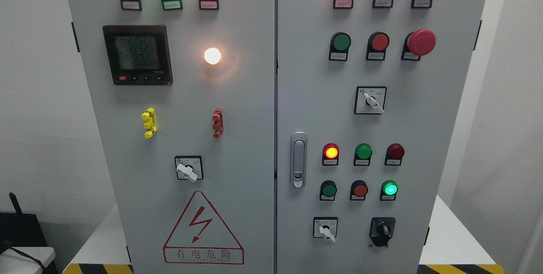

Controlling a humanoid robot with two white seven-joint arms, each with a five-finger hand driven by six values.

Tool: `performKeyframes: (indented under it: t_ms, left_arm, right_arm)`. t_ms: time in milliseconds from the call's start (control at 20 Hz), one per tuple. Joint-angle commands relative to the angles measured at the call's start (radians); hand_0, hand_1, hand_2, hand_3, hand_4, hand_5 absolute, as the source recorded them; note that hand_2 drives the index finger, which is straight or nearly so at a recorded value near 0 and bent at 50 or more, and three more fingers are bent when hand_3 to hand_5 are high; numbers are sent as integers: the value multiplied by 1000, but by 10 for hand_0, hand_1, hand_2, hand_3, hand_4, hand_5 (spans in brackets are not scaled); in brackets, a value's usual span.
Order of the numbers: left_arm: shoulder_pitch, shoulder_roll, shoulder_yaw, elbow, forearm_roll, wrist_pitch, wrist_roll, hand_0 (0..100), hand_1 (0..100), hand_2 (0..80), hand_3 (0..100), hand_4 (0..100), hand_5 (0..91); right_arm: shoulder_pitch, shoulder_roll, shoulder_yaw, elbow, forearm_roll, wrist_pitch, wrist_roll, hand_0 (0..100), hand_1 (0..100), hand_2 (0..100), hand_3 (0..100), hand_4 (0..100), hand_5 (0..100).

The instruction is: Trip black knob to open circuit

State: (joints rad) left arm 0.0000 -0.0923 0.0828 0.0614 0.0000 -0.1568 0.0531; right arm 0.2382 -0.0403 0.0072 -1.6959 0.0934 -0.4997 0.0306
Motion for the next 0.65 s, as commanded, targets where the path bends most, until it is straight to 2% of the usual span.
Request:
performKeyframes:
  t_ms: [0,200,300,351,601]
  left_arm:
    - [-8,0,0,0,-34,0,1,120,389,0,0,0,0]
    - [-8,0,0,0,-34,0,1,120,389,0,0,0,0]
    - [-8,0,0,0,-34,0,1,120,389,0,0,0,0]
    - [-8,0,0,0,-32,0,1,120,389,0,0,0,0]
    - [-8,0,0,0,-32,0,1,120,389,0,0,0,0]
  right_arm:
    - [15,-23,10,-59,-34,3,5,0,0,0,35,126,153]
    - [4,-35,7,-83,-44,49,14,0,0,0,50,138,161]
    - [3,-35,5,-85,-75,56,61,0,0,0,60,151,169]
    - [1,-35,5,-88,-84,58,71,0,0,0,61,153,170]
    - [-8,-36,4,-91,-86,58,72,0,0,0,62,157,170]
